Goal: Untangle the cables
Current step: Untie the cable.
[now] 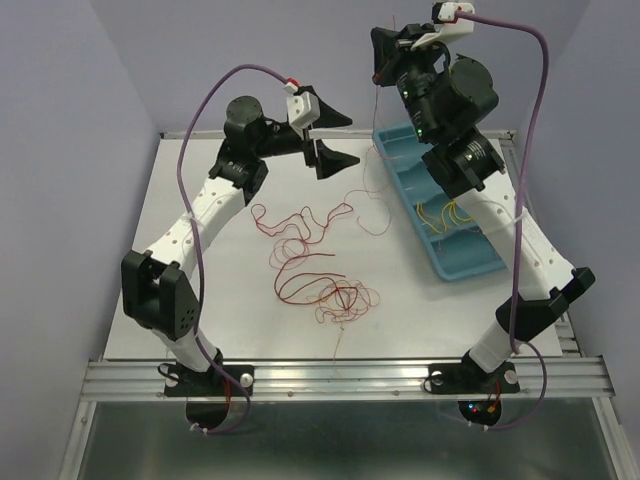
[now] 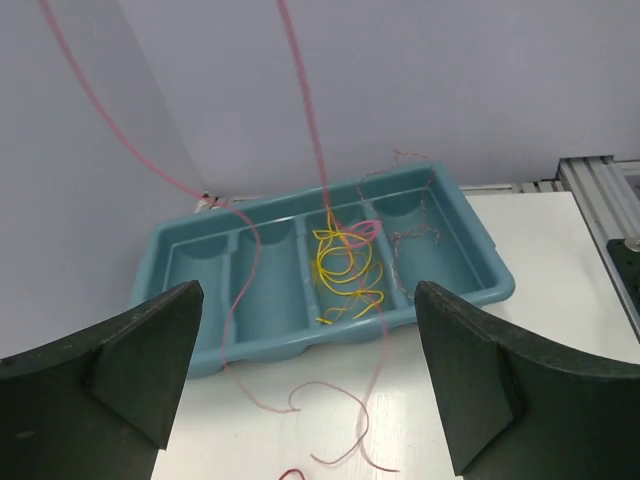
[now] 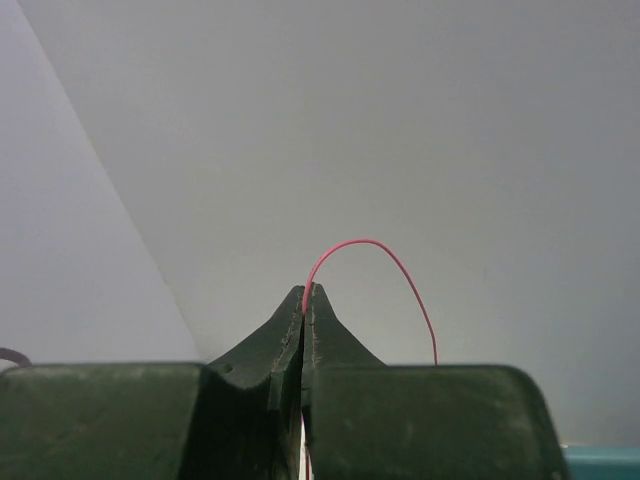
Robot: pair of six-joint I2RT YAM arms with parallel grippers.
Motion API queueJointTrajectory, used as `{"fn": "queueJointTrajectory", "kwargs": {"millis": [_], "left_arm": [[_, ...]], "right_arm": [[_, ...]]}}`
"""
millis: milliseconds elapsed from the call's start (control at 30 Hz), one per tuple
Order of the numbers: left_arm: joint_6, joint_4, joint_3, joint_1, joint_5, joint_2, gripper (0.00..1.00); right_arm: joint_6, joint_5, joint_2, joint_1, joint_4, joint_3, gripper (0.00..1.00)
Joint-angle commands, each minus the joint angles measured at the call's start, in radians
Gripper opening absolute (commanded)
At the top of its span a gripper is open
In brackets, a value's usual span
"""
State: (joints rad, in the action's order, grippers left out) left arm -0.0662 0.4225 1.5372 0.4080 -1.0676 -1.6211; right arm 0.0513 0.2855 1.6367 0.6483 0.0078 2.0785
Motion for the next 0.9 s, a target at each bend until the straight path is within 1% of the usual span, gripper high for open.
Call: {"fn": "queueJointTrajectory", "kwargs": {"millis": [0, 133, 267, 333, 367, 400, 467, 500, 667, 767, 833, 867], "left_arm": [[0.042, 0.169, -0.029, 0.047, -0.034, -0.017, 0.99], [0.057, 0.213, -0.006, 0.095, 0.014, -0.071, 0.99], [0.106, 0.254, 0.032, 0.109, 0.056, -0.117, 0.99], [0.111, 0.265, 0.04, 0.117, 0.115, -0.132, 0.99], [0.121, 0.265, 0.053, 0.126, 0.183, -0.14, 0.99], [0.137, 0.262, 0.064, 0.127, 0.223, -0.16, 0.99], [0.175, 0.26, 0.105, 0.126, 0.259, -0.186, 0.99], [0.189, 0.257, 0.116, 0.127, 0.27, -0.209, 0.99], [0.236, 0.26, 0.196, 0.132, 0.216, -0.272, 0.99], [0.249, 0.254, 0.241, 0.135, 0.218, -0.302, 0.91], [0.229, 0.225, 0.254, 0.135, 0.218, -0.319, 0.7], [0.217, 0.213, 0.256, 0.134, 0.215, -0.322, 0.62]], "right_arm": [[0.055, -0.055, -0.018, 0.004, 0.057, -0.024, 0.01], [0.071, -0.072, -0.015, 0.002, 0.067, -0.028, 0.01], [0.073, -0.072, -0.014, 0.002, 0.077, -0.037, 0.01], [0.074, -0.075, -0.017, 0.004, 0.08, -0.043, 0.01], [0.076, -0.078, -0.018, 0.002, 0.083, -0.052, 0.01], [0.078, -0.081, -0.021, 0.002, 0.086, -0.057, 0.01], [0.082, -0.088, -0.031, 0.004, 0.096, -0.073, 0.01], [0.085, -0.091, -0.034, 0.005, 0.098, -0.078, 0.01], [0.099, -0.103, -0.052, 0.004, 0.112, -0.106, 0.01], [0.105, -0.103, -0.069, 0.005, 0.126, -0.126, 0.01], [0.108, -0.1, -0.08, 0.004, 0.132, -0.135, 0.01], [0.108, -0.095, -0.083, 0.004, 0.133, -0.138, 0.0]]}}
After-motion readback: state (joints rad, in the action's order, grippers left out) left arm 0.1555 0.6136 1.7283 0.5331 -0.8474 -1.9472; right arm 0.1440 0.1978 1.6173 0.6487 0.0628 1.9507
